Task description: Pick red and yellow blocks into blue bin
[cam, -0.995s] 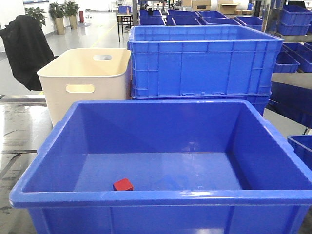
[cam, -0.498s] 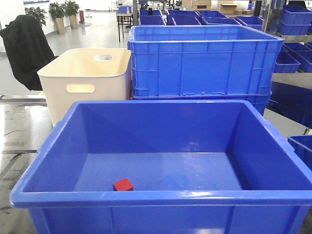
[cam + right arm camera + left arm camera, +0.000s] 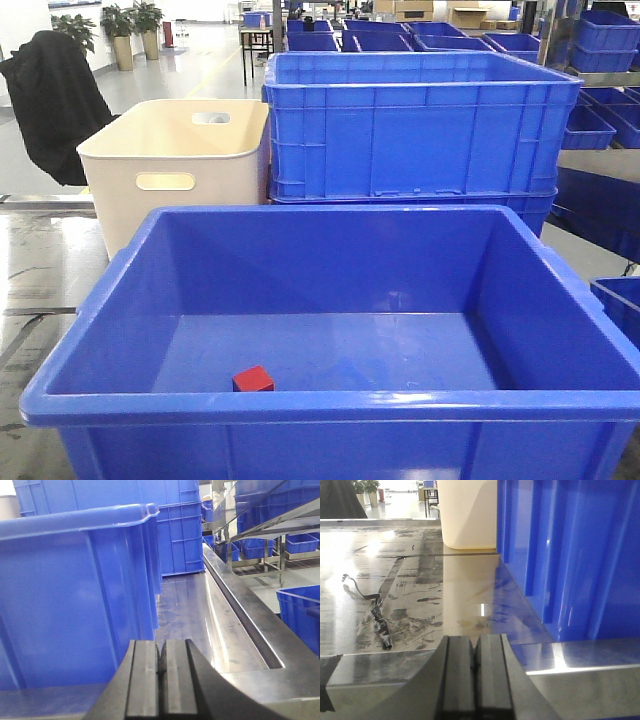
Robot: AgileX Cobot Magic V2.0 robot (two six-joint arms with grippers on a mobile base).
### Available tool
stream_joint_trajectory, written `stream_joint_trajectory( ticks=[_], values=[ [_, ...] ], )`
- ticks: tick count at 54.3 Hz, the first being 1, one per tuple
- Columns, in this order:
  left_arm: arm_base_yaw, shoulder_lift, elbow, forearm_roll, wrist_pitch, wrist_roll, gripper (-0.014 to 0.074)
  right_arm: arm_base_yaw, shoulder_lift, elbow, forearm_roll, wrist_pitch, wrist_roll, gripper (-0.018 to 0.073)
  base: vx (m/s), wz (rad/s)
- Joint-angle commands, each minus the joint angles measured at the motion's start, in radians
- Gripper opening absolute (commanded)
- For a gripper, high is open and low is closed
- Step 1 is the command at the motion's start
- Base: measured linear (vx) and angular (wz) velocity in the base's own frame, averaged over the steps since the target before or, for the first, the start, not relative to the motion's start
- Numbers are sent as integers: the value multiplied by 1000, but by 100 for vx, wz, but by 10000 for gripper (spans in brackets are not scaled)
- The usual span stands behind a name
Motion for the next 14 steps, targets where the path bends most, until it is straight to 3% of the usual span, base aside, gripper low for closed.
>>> stream_joint_trajectory(
  ticks=[1,14],
  values=[
    [2,-7,-17,-2,-90,-9,0,-6,-12,6,-11,-76,-9,-11,0,0],
    [2,-7,-17,-2,-90,-9,0,-6,-12,6,-11,-76,-9,-11,0,0]
  ],
)
